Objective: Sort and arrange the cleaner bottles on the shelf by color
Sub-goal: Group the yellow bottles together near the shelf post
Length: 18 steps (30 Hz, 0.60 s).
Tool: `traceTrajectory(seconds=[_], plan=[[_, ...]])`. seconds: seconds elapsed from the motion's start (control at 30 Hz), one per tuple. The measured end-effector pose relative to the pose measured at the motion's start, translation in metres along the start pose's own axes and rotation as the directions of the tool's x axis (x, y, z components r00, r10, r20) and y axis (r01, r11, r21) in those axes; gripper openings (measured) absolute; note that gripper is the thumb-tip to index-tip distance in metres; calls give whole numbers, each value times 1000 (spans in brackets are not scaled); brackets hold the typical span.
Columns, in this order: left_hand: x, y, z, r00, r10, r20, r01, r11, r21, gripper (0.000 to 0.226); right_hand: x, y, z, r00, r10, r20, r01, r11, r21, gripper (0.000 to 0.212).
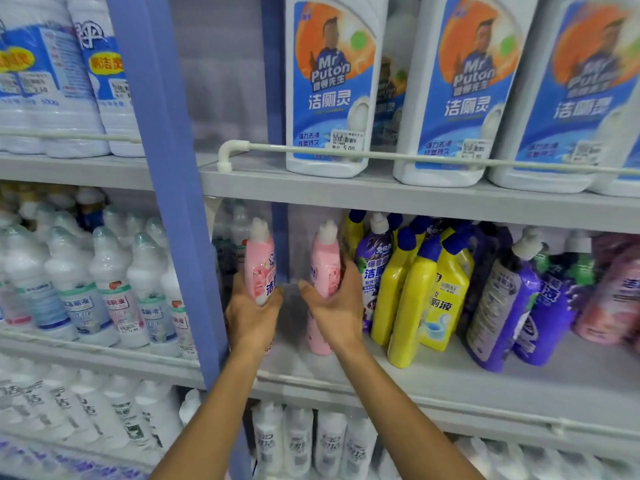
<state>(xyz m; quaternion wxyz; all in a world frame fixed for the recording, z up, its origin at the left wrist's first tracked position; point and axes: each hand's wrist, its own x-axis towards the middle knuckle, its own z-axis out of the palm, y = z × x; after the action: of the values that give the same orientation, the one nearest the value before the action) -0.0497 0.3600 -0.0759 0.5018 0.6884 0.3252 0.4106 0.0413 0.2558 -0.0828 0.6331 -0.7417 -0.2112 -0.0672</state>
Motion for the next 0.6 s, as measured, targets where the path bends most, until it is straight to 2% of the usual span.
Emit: traceTrajectory(seconds=[0.07,0.13,0.2,0.3,0.37,0.5,0.6], plan=[[-1,4,0,998,-45,34,47,996,-78,44,5,-8,-5,991,72,115,-82,993,84,55],[-4,10,0,993,-66,93,81,983,-164,35,5,-16,-11,982,100,160,-117,988,98,44],[-10,15,1,991,-12,136,37,982,-184,25,-2,-21,-21,987,83,135,-99,988,115,45],[-26,29,2,967,113,230,-53,966,-254,28,-18,-32,-48,996,16,87,-26,992,121,41],[-40,39,6,934,148,325,-47,953,-300,30,-31,-41,-75,997,-32,71,22,990,143,33],[-81,60,31,850,221,478,-22,921,-388,41,-58,-50,-143,999,-52,14,48,980,195,41],[-116,71,64,775,234,587,35,912,-409,44,-73,-53,-200,999,-25,-48,33,982,184,37]])
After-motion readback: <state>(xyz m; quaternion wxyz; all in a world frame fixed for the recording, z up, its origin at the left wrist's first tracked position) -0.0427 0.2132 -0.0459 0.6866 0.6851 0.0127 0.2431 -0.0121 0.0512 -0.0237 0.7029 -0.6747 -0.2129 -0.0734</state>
